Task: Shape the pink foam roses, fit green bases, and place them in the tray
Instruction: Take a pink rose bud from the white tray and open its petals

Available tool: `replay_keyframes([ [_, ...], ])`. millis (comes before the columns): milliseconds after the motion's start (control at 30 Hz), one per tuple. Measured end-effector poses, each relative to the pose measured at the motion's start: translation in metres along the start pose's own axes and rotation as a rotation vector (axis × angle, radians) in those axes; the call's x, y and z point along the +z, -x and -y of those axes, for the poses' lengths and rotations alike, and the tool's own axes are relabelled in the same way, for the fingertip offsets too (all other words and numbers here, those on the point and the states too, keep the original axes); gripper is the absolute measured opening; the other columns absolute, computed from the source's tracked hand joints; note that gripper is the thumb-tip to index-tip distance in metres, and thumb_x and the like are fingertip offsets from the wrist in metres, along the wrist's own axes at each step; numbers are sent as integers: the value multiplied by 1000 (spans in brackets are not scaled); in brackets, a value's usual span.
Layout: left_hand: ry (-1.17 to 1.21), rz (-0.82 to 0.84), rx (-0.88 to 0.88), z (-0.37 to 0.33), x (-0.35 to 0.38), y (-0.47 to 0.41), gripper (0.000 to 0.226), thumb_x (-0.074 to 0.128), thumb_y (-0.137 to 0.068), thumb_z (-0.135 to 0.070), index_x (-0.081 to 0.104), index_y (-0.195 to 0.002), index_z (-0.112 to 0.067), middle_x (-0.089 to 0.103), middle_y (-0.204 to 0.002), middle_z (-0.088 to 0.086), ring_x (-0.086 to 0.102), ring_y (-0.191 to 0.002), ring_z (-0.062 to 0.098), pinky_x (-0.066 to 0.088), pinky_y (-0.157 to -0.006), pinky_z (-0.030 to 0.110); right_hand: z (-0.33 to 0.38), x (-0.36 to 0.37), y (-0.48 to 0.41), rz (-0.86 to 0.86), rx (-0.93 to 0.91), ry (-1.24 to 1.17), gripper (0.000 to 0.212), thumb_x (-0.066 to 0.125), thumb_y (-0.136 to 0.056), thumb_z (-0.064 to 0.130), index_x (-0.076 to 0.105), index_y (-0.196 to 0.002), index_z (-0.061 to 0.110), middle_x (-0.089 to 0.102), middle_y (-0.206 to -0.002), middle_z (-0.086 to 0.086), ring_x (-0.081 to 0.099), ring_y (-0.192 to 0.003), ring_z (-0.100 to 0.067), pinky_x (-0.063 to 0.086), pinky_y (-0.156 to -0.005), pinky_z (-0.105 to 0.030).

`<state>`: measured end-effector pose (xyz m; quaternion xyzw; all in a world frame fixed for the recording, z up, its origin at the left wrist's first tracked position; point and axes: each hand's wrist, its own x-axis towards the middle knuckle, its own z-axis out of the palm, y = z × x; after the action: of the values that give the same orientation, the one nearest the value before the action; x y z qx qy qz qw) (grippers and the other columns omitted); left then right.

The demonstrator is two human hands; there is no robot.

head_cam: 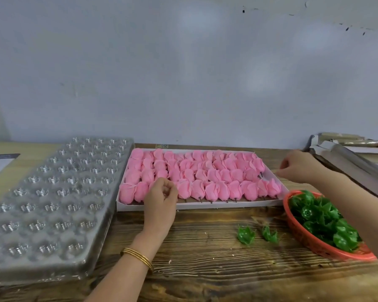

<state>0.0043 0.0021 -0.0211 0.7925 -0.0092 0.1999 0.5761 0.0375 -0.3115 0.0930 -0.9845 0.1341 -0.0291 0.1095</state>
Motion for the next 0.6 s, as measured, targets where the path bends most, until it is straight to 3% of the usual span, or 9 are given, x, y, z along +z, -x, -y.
replay_keyframes([
  [67,0,4,7,0,-1,1,15,58,-95,-9,58,-82,-17,61,-74,5,59,-69,14,44,-59,9,2,9,-12,105,50,121,24,69,-82,19,69,-94,-2,70,-94,-16,65,-82,-24,52,-66,-35],
  [200,1,9,15,1,-1,3,16,60,-94,-8,59,-81,-18,61,-73,2,58,-68,11,43,-59,9,6,25,-19,192,133,243,24,70,-81,21,46,-80,14,56,-84,-3,55,-72,-14,42,-54,-24],
  [367,8,8,4,1,-2,3,20,60,-94,-7,58,-79,-20,62,-72,3,60,-69,14,44,-59,10,7,35,-23,221,182,262,12,63,-84,16,55,-88,8,62,-87,-7,60,-72,-16,45,-53,-23],
  [600,13,29,2,2,-1,3,17,59,-94,-7,59,-82,-20,62,-74,1,60,-69,12,45,-60,10,11,42,-28,223,206,287,7,64,-78,5,59,-82,3,68,-77,-10,67,-61,-18,58,-59,-27],
])
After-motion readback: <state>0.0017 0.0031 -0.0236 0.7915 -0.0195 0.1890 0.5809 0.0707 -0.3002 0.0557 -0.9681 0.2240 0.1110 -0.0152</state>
